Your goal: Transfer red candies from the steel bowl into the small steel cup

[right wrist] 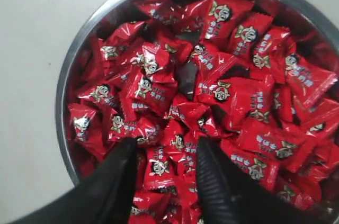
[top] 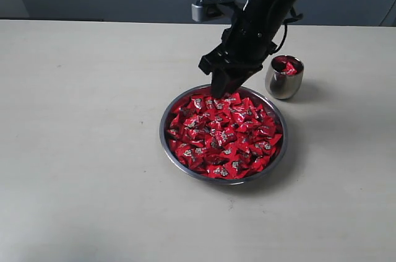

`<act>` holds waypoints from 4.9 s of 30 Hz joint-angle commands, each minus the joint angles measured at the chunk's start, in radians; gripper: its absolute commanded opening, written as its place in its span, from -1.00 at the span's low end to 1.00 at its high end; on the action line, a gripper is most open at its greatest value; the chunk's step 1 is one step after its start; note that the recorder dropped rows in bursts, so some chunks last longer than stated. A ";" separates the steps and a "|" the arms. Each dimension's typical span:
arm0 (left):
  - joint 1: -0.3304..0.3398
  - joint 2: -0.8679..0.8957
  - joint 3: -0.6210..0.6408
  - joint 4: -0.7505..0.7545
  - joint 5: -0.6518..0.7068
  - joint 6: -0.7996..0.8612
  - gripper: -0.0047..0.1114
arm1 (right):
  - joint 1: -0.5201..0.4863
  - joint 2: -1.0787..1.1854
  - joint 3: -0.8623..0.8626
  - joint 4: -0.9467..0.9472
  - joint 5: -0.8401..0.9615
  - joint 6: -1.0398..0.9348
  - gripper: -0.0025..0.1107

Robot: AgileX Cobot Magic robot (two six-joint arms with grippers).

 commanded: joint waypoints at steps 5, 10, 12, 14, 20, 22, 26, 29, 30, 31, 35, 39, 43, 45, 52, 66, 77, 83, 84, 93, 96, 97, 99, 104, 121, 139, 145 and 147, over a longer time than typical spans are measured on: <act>-0.010 -0.004 0.004 0.006 -0.002 -0.003 -0.91 | 0.043 -0.006 0.000 -0.019 0.010 0.016 -0.31; -0.010 -0.004 0.004 0.006 -0.002 -0.003 -0.91 | 0.055 -0.024 0.000 -0.076 0.010 0.040 -0.31; -0.010 -0.004 0.004 0.006 -0.002 -0.003 -0.91 | 0.055 -0.039 0.000 -0.080 0.010 0.040 -0.31; -0.010 -0.004 0.004 0.006 -0.002 -0.003 -0.91 | 0.055 -0.054 0.000 -0.094 -0.044 0.038 -0.31; -0.010 -0.004 0.004 0.006 -0.002 -0.003 -0.91 | 0.053 -0.096 0.000 -0.113 -0.231 0.040 -0.31; -0.010 -0.004 0.004 0.006 -0.002 -0.003 -0.91 | 0.053 -0.101 -0.004 -0.116 -0.274 0.040 -0.31; -0.010 -0.004 0.004 0.006 -0.002 -0.003 -0.91 | 0.051 -0.101 -0.023 -0.157 -0.309 0.024 -0.31; -0.010 -0.004 0.004 0.006 -0.002 -0.003 -0.91 | 0.051 -0.105 -0.025 -0.209 -0.362 0.030 -0.31; -0.010 -0.004 0.004 0.006 -0.002 -0.003 -0.91 | 0.051 -0.105 -0.025 -0.211 -0.364 0.030 -0.31; -0.010 -0.004 0.004 0.006 -0.002 -0.003 -0.91 | 0.051 -0.105 -0.025 -0.211 -0.364 0.032 -0.31; -0.010 -0.004 0.004 0.006 -0.002 -0.003 -0.91 | 0.051 -0.105 -0.025 -0.201 -0.358 0.034 -0.31; -0.010 -0.004 0.004 0.006 -0.002 -0.003 -0.91 | 0.051 -0.105 -0.025 -0.181 -0.372 0.034 -0.31; -0.010 -0.004 0.004 0.006 -0.002 -0.003 -0.91 | 0.051 -0.221 0.109 -0.179 -0.645 0.067 -0.31; -0.010 -0.004 0.004 0.006 -0.002 -0.003 -0.91 | 0.051 -0.341 0.269 -0.179 -0.774 0.085 -0.31; -0.010 -0.004 0.004 0.006 -0.002 -0.003 -0.91 | 0.053 -0.566 0.767 -0.175 -0.998 0.085 -0.31; -0.010 -0.004 0.004 0.006 -0.002 -0.003 -0.91 | 0.053 -0.419 0.774 0.171 -1.121 0.089 -0.31; -0.010 -0.004 0.004 0.006 -0.002 -0.003 -0.91 | 0.085 -0.328 0.676 0.263 -0.865 -0.041 -0.31; -0.010 -0.004 0.004 0.006 -0.002 -0.003 -0.91 | 0.093 -0.185 0.468 0.231 -0.533 -0.052 -0.31; -0.010 -0.004 0.004 0.006 -0.002 -0.003 -0.91 | 0.093 -0.179 0.464 0.224 -0.512 -0.050 -0.31; -0.010 -0.004 0.004 0.006 -0.002 -0.003 -0.91 | 0.147 -0.168 0.464 0.172 -0.413 -0.054 -0.31; -0.010 -0.004 0.004 0.006 -0.002 -0.003 -0.91 | 0.186 -0.168 0.464 0.124 -0.442 -0.054 -0.31; -0.010 -0.004 0.004 0.006 -0.002 -0.003 -0.91 | 0.195 -0.168 0.464 0.119 -0.453 -0.054 -0.31; -0.010 -0.004 0.004 0.006 -0.002 -0.003 -0.91 | 0.208 -0.163 0.464 0.118 -0.471 -0.048 -0.31; -0.010 -0.004 0.004 0.006 -0.002 -0.003 -0.91 | 0.213 -0.129 0.464 0.110 -0.480 -0.047 -0.31; -0.010 -0.004 0.004 0.006 -0.002 -0.003 -0.91 | 0.213 -0.088 0.464 0.134 -0.531 -0.045 -0.31; -0.010 -0.004 0.004 0.006 -0.002 -0.003 -0.91 | 0.213 -0.048 0.464 0.108 -0.541 -0.045 -0.31; -0.010 -0.004 0.004 0.006 -0.002 -0.003 -0.91 | 0.213 -0.050 0.464 0.108 -0.550 -0.045 -0.31; -0.010 -0.004 0.004 0.006 -0.002 -0.003 -0.91 | 0.213 -0.050 0.464 0.108 -0.550 -0.045 -0.36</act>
